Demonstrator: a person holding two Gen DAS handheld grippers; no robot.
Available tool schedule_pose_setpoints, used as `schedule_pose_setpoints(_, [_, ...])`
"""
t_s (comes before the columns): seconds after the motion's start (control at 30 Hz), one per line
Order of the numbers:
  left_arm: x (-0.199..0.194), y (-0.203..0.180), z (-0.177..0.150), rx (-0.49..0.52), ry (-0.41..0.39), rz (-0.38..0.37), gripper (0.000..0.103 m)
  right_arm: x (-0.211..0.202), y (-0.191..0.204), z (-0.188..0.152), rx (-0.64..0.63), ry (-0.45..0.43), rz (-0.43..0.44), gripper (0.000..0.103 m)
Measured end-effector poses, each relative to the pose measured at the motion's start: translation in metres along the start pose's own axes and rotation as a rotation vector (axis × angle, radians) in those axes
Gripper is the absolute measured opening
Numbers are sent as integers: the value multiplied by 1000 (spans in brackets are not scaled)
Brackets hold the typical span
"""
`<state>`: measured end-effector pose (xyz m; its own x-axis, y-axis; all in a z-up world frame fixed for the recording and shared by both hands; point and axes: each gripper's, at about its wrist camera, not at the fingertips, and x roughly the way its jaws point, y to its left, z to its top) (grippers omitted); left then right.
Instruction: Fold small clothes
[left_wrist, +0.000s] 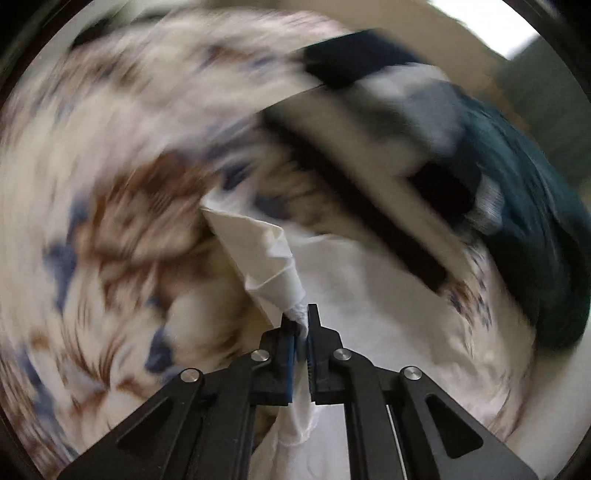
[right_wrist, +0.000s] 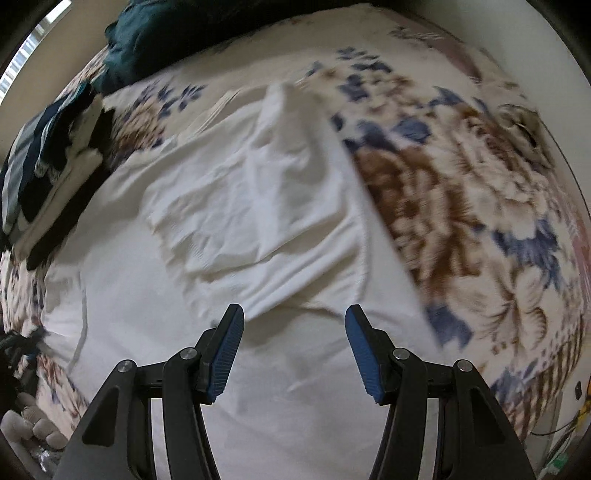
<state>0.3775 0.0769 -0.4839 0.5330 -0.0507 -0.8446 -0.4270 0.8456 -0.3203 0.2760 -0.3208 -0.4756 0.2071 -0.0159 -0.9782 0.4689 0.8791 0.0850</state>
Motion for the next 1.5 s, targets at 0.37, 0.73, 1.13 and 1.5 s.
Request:
schedule_pose_setpoints(0.37, [17, -132, -109, 574, 237, -160, 6, 13, -31, 5, 69, 41, -13, 60])
schedule_pose_setpoints(0.73, [-14, -48, -71, 383, 206, -27, 81, 9, 23, 53, -22, 104, 281, 60])
schedule_pose_setpoints(1.13, [29, -8, -7, 205, 122, 150, 81, 121, 172, 137, -310, 255, 353, 43])
schedule_pose_setpoints(1.5, [87, -58, 12, 308, 148, 110, 81, 79, 126, 147, -155, 24, 206, 2])
